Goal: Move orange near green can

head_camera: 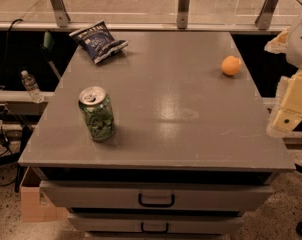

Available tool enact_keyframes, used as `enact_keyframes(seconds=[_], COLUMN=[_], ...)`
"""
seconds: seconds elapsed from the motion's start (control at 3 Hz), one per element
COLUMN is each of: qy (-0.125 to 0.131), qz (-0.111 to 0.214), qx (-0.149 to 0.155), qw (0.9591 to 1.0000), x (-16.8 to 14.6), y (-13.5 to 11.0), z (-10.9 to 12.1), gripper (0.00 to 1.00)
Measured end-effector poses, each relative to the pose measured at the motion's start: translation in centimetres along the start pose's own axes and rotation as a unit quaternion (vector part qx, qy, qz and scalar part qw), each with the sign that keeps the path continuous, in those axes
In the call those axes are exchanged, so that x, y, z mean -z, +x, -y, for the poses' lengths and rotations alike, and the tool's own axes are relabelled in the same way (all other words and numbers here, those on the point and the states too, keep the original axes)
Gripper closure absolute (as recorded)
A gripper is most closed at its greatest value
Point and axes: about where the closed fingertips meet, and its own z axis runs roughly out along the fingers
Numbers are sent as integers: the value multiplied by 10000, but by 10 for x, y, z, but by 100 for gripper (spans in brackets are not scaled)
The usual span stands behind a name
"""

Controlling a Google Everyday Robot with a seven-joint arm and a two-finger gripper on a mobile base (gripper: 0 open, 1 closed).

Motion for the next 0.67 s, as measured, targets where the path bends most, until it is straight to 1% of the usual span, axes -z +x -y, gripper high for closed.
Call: enact_keyframes(seconds=[0.33, 0.67], qy=[1, 80], qz=[0, 108], qx=[0, -22], qw=[10000, 9999], x=[0, 0], y=[0, 2], z=[0, 6], gripper=[0, 0])
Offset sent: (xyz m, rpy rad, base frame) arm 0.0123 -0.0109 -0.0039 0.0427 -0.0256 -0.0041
